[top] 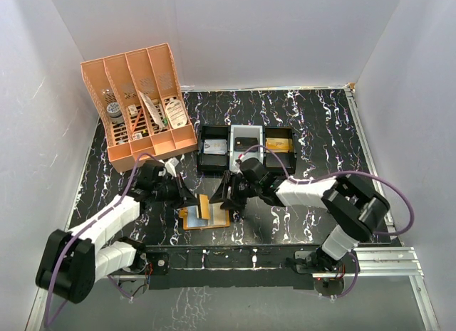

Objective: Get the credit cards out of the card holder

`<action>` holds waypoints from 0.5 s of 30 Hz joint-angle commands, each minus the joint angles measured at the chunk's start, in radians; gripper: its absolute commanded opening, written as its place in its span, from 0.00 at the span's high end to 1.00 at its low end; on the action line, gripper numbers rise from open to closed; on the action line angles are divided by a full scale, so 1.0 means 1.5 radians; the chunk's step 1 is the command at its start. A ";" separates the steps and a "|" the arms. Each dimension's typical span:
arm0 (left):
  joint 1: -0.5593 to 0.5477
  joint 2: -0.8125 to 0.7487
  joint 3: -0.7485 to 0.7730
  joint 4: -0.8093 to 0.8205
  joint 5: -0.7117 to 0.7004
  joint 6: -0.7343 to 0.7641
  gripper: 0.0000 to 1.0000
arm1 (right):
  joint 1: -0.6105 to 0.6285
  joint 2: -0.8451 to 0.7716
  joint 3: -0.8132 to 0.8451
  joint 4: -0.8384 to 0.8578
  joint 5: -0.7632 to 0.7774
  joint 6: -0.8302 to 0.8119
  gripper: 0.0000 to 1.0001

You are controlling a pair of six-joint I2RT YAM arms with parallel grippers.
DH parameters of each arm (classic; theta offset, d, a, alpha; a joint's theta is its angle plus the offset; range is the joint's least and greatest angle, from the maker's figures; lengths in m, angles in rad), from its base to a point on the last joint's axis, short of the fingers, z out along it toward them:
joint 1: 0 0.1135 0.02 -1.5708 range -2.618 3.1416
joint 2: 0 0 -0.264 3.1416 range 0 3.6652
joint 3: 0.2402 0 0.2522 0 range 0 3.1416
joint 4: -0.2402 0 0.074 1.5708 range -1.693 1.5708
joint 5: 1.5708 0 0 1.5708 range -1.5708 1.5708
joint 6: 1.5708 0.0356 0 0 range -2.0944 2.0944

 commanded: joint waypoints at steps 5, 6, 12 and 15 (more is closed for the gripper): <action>0.003 -0.100 0.072 -0.127 -0.089 0.035 1.00 | -0.010 -0.114 -0.029 0.077 0.132 0.002 0.31; 0.003 -0.107 0.074 -0.125 -0.092 0.035 1.00 | -0.012 -0.129 -0.041 0.101 0.145 0.001 0.30; 0.003 -0.121 0.076 -0.045 -0.046 0.022 1.00 | -0.064 -0.184 -0.088 0.227 0.072 -0.054 0.26; 0.003 -0.111 0.064 0.024 -0.004 -0.008 1.00 | -0.108 -0.147 -0.081 0.245 -0.047 -0.044 0.26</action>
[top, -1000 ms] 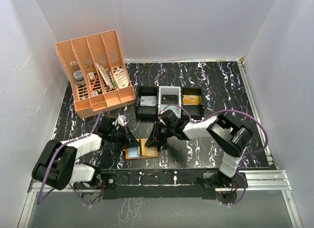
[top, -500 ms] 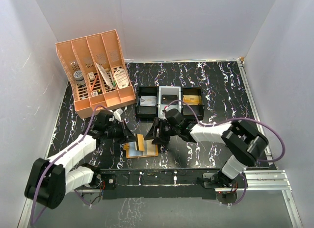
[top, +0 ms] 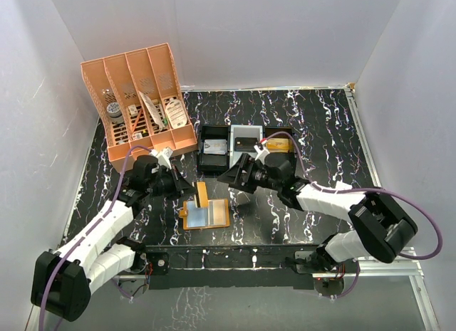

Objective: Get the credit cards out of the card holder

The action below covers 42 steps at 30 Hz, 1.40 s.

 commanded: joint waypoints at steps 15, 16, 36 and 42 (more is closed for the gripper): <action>0.013 0.050 -0.039 0.349 0.245 -0.153 1.00 | -0.056 0.107 0.016 0.312 -0.303 0.069 0.49; 0.013 0.053 -0.040 0.359 0.248 -0.159 1.00 | -0.056 0.110 0.020 0.312 -0.309 0.069 0.52; 0.020 0.077 -0.088 0.489 0.289 -0.236 1.00 | -0.067 0.114 -0.009 0.450 -0.350 0.125 0.90; 0.022 0.064 -0.096 0.472 0.282 -0.240 1.00 | -0.070 0.105 -0.014 0.465 -0.359 0.134 1.00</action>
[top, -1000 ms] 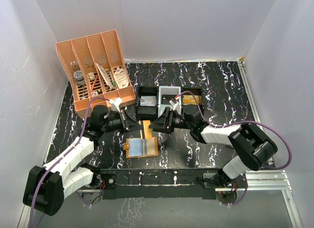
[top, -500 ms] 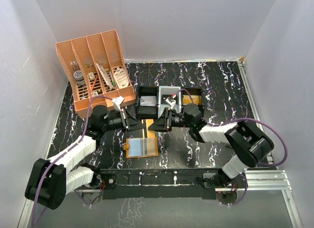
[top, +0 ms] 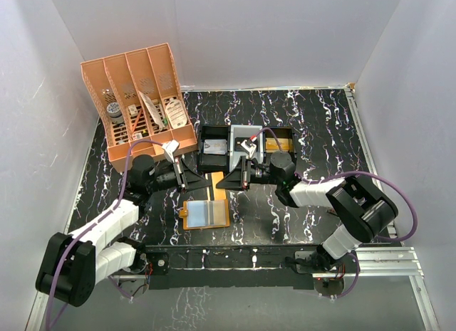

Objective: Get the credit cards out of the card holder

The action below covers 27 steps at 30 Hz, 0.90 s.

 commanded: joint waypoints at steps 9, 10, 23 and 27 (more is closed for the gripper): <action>0.006 -0.097 0.033 -0.264 -0.115 0.115 0.17 | -0.020 -0.206 0.016 -0.276 0.183 -0.213 1.00; 0.007 -0.106 0.040 -0.298 -0.136 0.128 0.12 | -0.024 -0.224 0.019 -0.312 0.204 -0.235 1.00; 0.007 -0.210 0.108 -0.542 -0.371 0.255 0.01 | -0.208 -0.341 0.176 -0.715 0.507 -0.510 1.00; 0.007 -0.210 0.105 -0.535 -0.374 0.257 0.01 | -0.376 -0.246 0.257 -0.739 0.332 -0.526 1.00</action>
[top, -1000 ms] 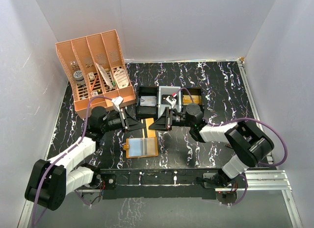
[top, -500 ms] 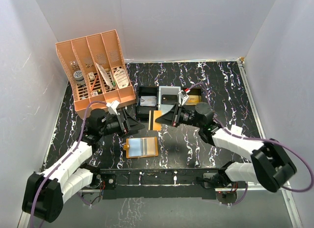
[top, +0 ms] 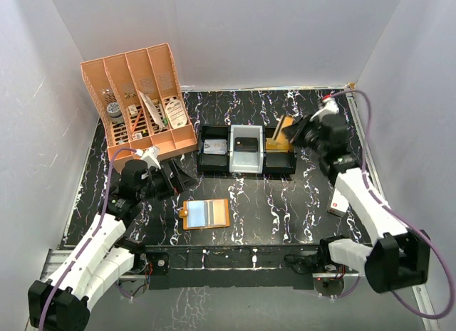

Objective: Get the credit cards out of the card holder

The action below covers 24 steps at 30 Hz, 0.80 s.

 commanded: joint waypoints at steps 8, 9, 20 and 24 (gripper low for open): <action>0.003 0.023 0.022 -0.011 -0.015 0.036 0.01 | -0.054 0.141 0.140 -0.040 -0.067 -0.465 1.00; 0.003 0.028 0.024 -0.010 -0.013 0.039 0.01 | -0.029 0.137 0.131 -0.030 -0.030 -0.531 1.00; 0.003 0.074 0.035 -0.016 -0.002 0.060 0.01 | 0.040 0.212 0.089 0.004 0.163 -0.941 1.00; 0.003 0.067 0.031 -0.019 -0.003 0.060 0.01 | 0.040 0.214 0.055 0.076 0.126 -0.997 1.00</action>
